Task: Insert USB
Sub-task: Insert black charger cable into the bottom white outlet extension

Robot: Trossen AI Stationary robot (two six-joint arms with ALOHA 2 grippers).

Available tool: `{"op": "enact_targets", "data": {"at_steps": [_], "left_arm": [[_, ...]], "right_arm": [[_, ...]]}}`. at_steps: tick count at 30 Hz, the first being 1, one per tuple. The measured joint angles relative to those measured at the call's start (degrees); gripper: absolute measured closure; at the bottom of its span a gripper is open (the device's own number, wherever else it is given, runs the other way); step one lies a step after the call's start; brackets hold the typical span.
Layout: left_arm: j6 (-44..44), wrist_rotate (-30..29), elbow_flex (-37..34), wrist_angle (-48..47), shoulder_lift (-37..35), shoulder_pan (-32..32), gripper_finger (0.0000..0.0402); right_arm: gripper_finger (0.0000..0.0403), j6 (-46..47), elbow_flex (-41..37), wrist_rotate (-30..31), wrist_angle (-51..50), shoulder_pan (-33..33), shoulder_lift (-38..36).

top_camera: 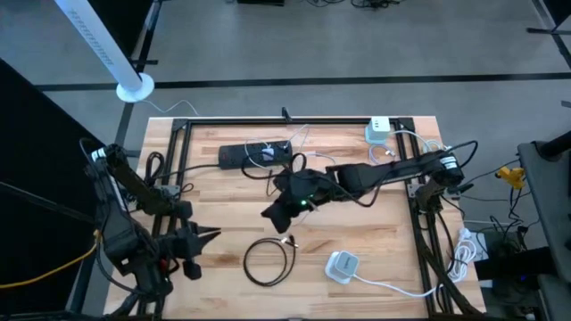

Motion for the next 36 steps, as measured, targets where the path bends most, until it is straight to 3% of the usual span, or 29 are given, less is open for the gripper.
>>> {"op": "enact_targets", "data": {"at_steps": [7,10,17,21,26,36], "left_arm": [[-0.6,3.2,-0.9,-0.4,-0.1,0.0,0.0377],[-1.6,6.4,-0.9,-0.7,-0.1,-0.1,0.0377],[-6.0,8.0,-3.0,-1.2,-0.1,-1.3,0.0377],[-9.2,8.9,-4.9,-1.2,-0.1,-1.8,0.0377],[-11.0,9.6,-5.5,-0.9,-0.1,-2.0,0.0377],[-10.7,9.5,-5.5,-0.9,-0.1,-2.2,0.0377]], "right_arm": [[0.04,-8.8,-0.7,0.5,-16.5,3.0,4.5],[0.0378,-12.0,-2.5,0.8,-23.2,4.6,7.7],[0.0274,-13.9,-6.4,2.3,-19.7,7.1,13.1],[0.0242,-14.7,-6.8,2.9,-19.9,6.8,15.9],[0.0248,-14.5,-6.8,2.2,-19.6,7.0,18.3],[0.03,-13.3,-7.0,2.6,-17.6,6.8,18.8]]}}
